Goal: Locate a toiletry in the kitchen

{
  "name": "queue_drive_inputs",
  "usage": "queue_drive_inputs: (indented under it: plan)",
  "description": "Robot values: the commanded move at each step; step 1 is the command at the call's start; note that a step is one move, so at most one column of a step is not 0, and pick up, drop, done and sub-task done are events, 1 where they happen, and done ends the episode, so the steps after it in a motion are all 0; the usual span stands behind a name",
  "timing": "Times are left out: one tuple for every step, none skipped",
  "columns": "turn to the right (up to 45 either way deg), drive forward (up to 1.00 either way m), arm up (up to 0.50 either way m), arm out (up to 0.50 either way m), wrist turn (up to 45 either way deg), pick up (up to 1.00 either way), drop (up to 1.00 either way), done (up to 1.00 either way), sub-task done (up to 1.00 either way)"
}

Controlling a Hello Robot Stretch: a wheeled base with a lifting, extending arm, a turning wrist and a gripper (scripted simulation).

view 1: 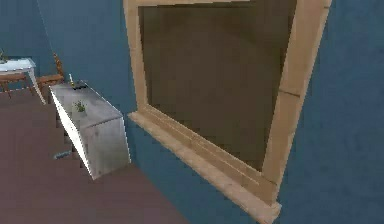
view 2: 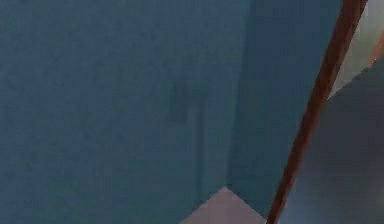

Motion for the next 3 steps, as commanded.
queue_drive_inputs:
  plan:
    - [-45.0,0.00,0.00,0.00,0.0,0.00,0.00,0.00,0.00]
    - [-27.0,0.00,0.00,0.00,0.0,0.00,0.00,0.00,0.00]
    - [0.0,1.00,0.00,0.00,0.0,0.00,0.00,0.00,0.00]
